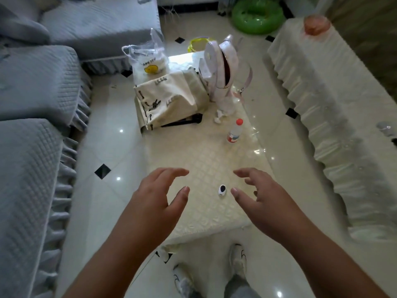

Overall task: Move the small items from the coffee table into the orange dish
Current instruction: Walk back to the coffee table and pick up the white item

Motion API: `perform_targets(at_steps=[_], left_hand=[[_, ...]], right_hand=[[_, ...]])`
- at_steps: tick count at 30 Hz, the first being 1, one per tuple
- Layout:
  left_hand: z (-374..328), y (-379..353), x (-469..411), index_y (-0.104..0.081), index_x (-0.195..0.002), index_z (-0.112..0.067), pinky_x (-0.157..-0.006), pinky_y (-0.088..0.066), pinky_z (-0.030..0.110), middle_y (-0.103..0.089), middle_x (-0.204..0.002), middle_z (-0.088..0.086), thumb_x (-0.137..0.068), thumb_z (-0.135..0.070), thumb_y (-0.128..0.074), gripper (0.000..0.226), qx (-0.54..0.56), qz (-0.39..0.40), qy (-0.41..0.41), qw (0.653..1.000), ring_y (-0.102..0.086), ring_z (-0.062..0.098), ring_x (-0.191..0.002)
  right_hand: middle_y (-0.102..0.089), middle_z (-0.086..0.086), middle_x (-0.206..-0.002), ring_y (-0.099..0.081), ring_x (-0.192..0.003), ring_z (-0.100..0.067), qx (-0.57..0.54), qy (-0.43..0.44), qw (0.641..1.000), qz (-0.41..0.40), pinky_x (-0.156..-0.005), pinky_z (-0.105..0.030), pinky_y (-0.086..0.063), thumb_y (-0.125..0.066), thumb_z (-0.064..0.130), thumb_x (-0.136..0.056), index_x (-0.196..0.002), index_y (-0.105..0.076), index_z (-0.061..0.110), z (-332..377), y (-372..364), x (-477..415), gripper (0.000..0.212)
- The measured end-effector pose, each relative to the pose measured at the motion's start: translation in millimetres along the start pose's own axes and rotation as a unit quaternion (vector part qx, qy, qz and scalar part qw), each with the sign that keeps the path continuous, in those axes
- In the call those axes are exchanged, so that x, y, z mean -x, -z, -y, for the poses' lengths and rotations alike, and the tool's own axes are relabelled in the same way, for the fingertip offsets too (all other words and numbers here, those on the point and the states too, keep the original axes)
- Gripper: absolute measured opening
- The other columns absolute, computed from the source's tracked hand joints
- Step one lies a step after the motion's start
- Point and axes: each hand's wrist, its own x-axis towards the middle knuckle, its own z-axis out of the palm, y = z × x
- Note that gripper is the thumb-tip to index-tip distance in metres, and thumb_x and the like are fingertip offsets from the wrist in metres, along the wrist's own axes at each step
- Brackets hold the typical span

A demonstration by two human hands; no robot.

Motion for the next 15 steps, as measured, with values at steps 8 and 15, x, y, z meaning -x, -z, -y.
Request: perform_targets(at_steps=[8,15], left_hand=[[66.3,-62.6,-40.0,-0.048,-0.123,-0.048,-0.092,-0.042,0.026,-0.042,-0.116,-0.031,-0.088,-0.049,-0.048,0.035,-0.013,-0.011,0.067,0.998,-0.044,-0.005,-0.113],[116.9,-136.5,-73.1,-0.048,-0.120,-0.049,-0.095,-0.045,0.036,-0.045,-0.116,-0.030,-0.085,-0.052,-0.045,0.035,0.000,-0.023,0.112,0.993,-0.045,-0.006,-0.112]], right_hand=[[-0.052,0.017,-0.125,-0.052,-0.110,0.001,-0.018,-0.007,0.998,0.062,-0.091,-0.030,-0.048,-0.054,0.044,-0.087,-0.123,-0.054,0.037,-69.4,-94.5,-65.6,0.037],[-0.053,0.001,-0.128,-0.056,-0.107,-0.009,0.043,-0.066,0.993,0.085,-0.090,-0.029,-0.045,-0.057,0.029,-0.086,-0.125,-0.057,0.022,-171.6,-194.2,-131.2,0.039]])
